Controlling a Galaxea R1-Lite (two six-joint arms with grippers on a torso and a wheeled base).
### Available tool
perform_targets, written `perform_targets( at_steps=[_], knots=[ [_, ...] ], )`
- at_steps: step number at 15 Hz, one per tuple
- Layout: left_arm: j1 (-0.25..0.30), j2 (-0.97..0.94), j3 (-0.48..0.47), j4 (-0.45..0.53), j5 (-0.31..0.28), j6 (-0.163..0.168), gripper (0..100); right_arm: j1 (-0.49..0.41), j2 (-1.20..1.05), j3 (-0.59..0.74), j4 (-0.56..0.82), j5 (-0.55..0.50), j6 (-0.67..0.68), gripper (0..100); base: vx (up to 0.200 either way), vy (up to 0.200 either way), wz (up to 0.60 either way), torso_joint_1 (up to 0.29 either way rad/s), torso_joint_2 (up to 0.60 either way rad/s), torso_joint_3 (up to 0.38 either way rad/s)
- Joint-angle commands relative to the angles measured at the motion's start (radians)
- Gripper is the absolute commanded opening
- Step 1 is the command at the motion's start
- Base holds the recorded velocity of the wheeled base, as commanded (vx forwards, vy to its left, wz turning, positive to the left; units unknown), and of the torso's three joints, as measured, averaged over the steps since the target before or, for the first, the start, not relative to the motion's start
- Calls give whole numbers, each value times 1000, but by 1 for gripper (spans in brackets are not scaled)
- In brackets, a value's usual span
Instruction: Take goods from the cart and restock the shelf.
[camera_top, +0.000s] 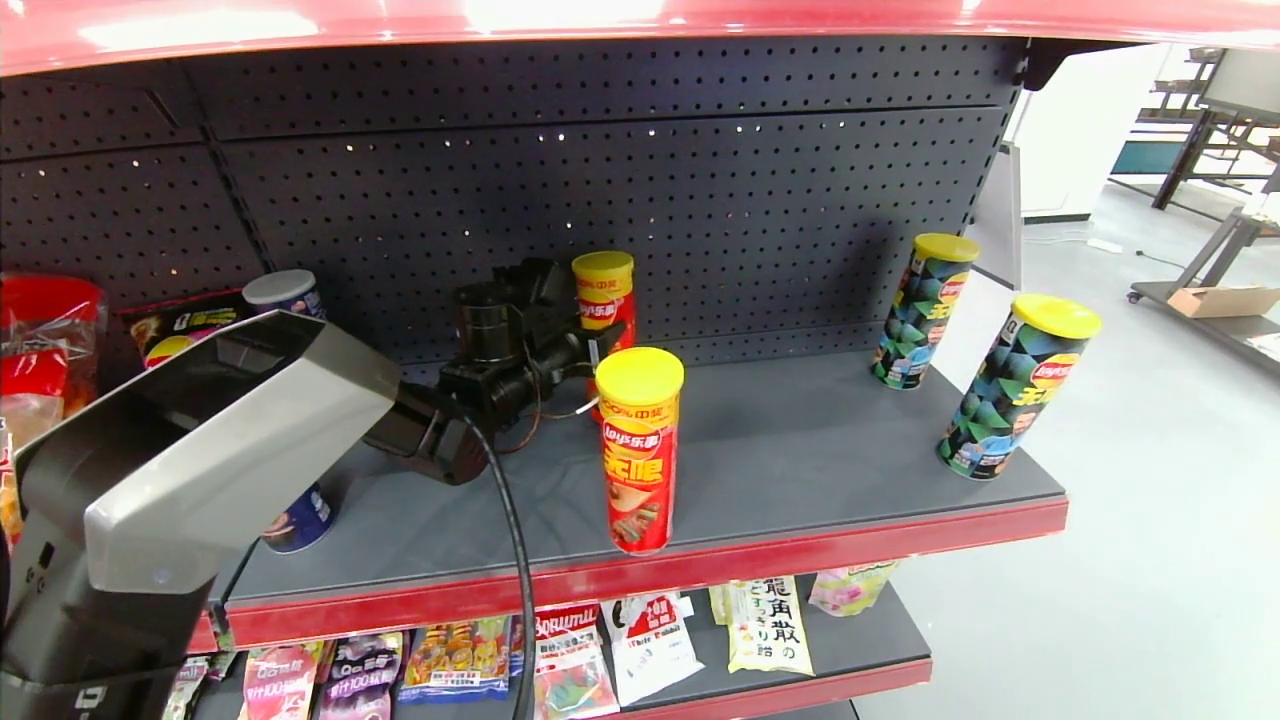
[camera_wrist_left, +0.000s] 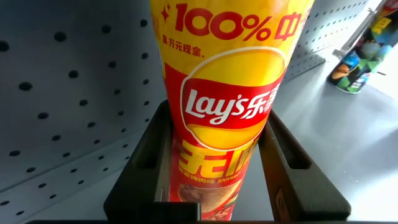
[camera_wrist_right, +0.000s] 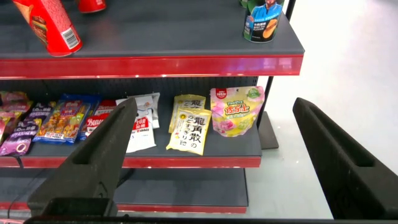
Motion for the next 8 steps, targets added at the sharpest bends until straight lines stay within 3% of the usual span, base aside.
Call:
perform_targets(
  at_steps=[1, 8],
  knots=[
    [-10, -13, -2, -3, 0, -2, 0, 1, 2, 0, 0, 0, 0, 100, 0, 0, 0, 0, 0, 0],
    [-30, 19, -17, -18, 0, -4, 0, 1, 2, -1, 0, 0, 0, 100, 0, 0, 0, 0, 0, 0]
  ],
)
